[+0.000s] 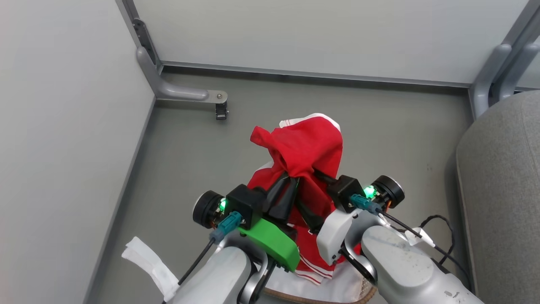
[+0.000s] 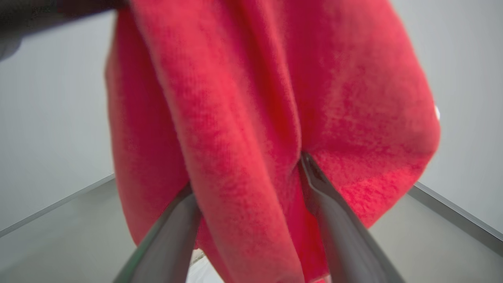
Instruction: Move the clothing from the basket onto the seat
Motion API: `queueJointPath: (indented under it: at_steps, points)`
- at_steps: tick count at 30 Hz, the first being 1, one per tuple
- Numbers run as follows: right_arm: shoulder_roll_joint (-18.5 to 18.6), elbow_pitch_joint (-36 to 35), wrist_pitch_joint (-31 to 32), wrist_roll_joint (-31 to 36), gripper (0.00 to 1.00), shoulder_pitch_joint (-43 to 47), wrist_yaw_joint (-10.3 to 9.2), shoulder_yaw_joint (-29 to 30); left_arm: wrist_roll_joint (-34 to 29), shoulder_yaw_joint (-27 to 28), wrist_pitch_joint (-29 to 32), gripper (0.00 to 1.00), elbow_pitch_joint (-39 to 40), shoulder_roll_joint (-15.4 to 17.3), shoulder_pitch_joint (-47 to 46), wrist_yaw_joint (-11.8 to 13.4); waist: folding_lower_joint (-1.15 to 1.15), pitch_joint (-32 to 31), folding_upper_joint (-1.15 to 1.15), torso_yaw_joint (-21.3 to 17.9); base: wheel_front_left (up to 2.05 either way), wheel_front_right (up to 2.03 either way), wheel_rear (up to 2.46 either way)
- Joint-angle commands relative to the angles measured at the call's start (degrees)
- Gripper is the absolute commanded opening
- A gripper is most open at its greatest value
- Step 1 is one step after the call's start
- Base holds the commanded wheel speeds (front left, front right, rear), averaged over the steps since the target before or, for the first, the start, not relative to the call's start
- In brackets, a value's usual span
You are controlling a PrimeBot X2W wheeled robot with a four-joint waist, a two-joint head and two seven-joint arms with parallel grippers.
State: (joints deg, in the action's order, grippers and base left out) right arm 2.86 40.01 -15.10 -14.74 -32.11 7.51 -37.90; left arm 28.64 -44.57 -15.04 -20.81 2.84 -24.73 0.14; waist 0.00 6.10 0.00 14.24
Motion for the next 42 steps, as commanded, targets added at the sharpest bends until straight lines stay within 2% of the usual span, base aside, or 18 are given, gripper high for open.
queueJointPath:
  at_steps: [1,3,4,10,15,16,17,18,29,42]
  points:
    - [0.2,0.5,-0.1,-1.2,0.78,-1.4,-0.04,-1.0,0.6,-0.2,-0.2,0.0,-0.1,0.2,-1.1,0.3,0.0,0.0,0.0,-0.2,0.0,0.0,0.0]
    - [0.2,1.1,-0.1,-2.6,0.05,-2.4,-0.04,-2.8,0.7,-0.2,-0.2,0.0,0.0,0.2,-1.1,0.4,0.0,0.1,0.0,-0.4,0.0,0.0,0.0]
    - [0.2,1.2,-0.1,-3.1,0.0,-2.8,-0.04,-3.2,0.6,-0.2,-0.2,0.0,0.1,0.2,-1.1,0.4,0.0,0.1,0.0,-0.5,0.0,0.0,0.0]
    - [0.2,2.7,-0.1,-6.7,0.0,-4.6,-0.04,-5.8,0.6,-0.3,-0.2,0.0,-0.3,0.1,-0.8,0.6,0.0,0.2,0.0,-0.8,0.0,0.0,0.0]
    - [0.2,2.3,-0.1,-7.4,0.0,-5.1,-0.04,-5.7,-1.2,0.7,-0.2,0.01,-0.7,0.2,-0.8,1.5,0.0,0.2,0.0,-1.7,0.0,0.0,0.0]
    - [0.2,2.1,-0.1,-7.3,0.0,-5.2,-0.04,-5.5,-1.7,1.0,-0.2,0.26,-0.8,0.2,-0.7,1.7,0.0,0.2,0.0,-2.1,0.0,0.0,0.0]
    - [0.3,1.9,-0.1,-7.0,0.0,-5.2,-0.04,-5.2,-2.2,1.4,-0.2,0.79,-0.9,0.2,-0.5,2.0,0.0,0.3,0.0,-2.6,0.0,0.0,0.0]
    - [0.2,1.9,-0.1,-7.0,0.0,-5.2,-0.04,-5.0,-2.8,1.7,-0.2,0.99,-1.3,0.2,-0.4,2.1,0.0,0.4,0.0,-3.3,0.0,0.0,0.0]
    - [1.1,1.8,-0.1,-8.3,0.0,-6.0,-0.04,-3.8,-6.8,5.9,-0.1,1.0,-2.4,0.2,0.1,2.5,0.0,1.4,0.0,-13.3,0.0,0.0,0.0]
    - [3.6,0.9,-0.1,-14.7,0.0,-7.5,-0.04,-3.6,-9.7,8.5,-0.1,1.0,-4.9,0.2,-0.8,1.4,0.0,4.3,0.0,-29.8,0.0,0.0,0.0]
